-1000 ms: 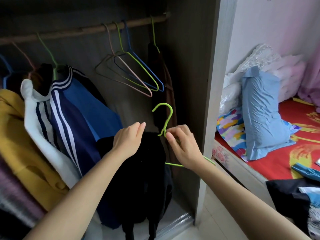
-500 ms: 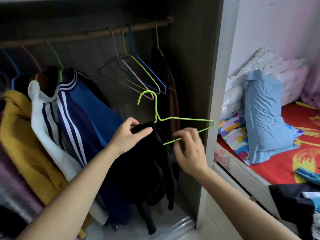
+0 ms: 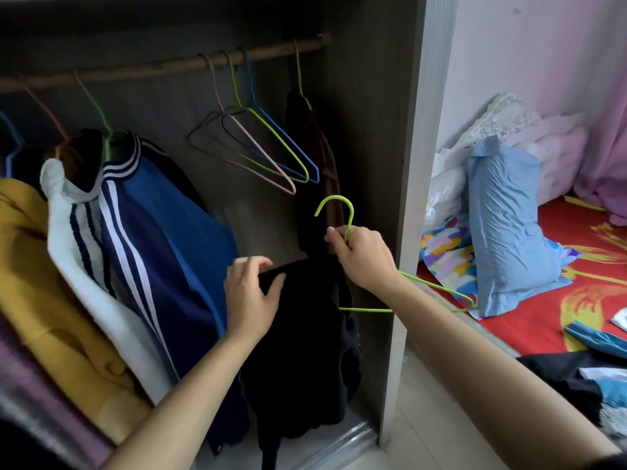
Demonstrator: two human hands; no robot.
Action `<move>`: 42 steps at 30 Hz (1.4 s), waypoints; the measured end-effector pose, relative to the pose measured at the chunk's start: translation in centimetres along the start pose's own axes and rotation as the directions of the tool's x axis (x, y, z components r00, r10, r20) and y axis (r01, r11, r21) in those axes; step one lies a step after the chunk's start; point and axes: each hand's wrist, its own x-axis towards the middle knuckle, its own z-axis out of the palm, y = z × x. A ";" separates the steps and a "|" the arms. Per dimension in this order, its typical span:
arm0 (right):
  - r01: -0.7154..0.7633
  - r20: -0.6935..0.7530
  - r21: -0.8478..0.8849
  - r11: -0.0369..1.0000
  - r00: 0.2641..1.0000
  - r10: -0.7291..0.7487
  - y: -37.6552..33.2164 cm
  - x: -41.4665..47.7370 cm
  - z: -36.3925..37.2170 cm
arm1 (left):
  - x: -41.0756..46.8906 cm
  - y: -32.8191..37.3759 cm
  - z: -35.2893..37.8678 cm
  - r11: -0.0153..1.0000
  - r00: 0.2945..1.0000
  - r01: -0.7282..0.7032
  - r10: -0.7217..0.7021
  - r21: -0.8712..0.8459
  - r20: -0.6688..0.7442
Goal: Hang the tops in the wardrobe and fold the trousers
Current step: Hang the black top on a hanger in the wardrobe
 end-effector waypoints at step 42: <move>-0.023 -0.192 0.516 0.856 0.971 0.141 -0.8 -0.2 1.7 | 12.4 4.8 -6.4 0.858 0.814 -0.408 0.188 0.311 0.550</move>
